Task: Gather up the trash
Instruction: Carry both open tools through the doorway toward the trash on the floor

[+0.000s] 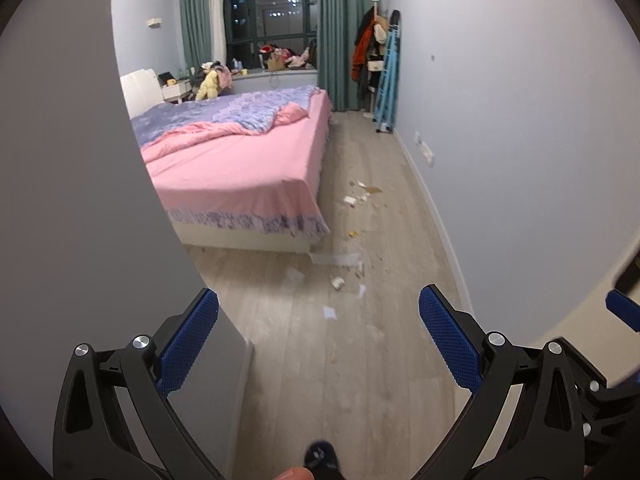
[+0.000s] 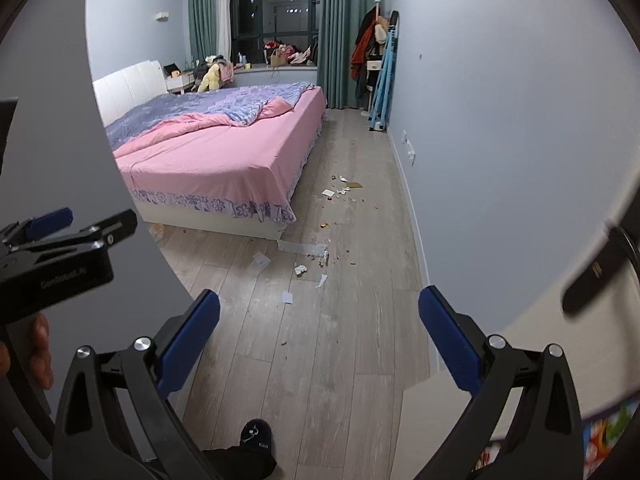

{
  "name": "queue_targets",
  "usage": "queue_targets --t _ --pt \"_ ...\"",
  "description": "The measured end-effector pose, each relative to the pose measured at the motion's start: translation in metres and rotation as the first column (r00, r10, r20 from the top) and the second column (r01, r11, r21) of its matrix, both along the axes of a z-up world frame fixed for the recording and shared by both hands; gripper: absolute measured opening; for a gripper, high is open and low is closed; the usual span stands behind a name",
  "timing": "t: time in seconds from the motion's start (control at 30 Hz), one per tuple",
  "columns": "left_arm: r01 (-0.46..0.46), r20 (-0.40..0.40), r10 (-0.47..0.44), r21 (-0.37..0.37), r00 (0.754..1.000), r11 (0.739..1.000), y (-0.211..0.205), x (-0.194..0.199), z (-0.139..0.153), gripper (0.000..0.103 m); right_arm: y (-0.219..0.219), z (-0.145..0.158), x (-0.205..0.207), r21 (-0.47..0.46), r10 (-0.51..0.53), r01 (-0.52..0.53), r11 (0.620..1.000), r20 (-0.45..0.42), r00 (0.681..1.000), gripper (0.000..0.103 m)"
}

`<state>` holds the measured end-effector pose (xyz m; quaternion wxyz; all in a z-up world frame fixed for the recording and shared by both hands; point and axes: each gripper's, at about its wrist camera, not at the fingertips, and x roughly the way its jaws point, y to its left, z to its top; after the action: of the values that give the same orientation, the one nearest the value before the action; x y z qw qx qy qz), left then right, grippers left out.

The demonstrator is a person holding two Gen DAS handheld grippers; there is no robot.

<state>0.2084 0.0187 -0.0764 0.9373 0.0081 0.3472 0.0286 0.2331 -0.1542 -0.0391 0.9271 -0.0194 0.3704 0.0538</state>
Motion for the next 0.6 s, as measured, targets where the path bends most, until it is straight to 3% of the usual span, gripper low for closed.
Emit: queue_targets --t 0.1,0.3,0.43,0.6 --pt "0.031 0.037 -0.031 0.005 0.999 0.999 0.013 0.034 -0.004 0.097 0.003 0.004 0.033 -0.013 -0.014 0.014 1.000 0.019 1.000 0.097" --pt "-0.017 -0.035 0.017 -0.024 0.999 1.000 0.029 0.118 -0.024 0.097 -0.013 -0.008 0.104 -0.010 -0.037 0.037 0.999 -0.024 0.999 0.097" --pt "-0.005 -0.062 0.005 -0.004 0.998 1.000 0.017 0.169 -0.039 0.097 -0.031 -0.021 0.171 0.015 -0.035 0.035 0.999 -0.041 0.999 0.097" --pt "-0.046 -0.085 0.040 -0.069 0.996 0.997 0.002 0.235 -0.049 0.097 -0.056 -0.032 0.261 0.040 -0.004 0.006 0.999 -0.052 0.999 0.097"
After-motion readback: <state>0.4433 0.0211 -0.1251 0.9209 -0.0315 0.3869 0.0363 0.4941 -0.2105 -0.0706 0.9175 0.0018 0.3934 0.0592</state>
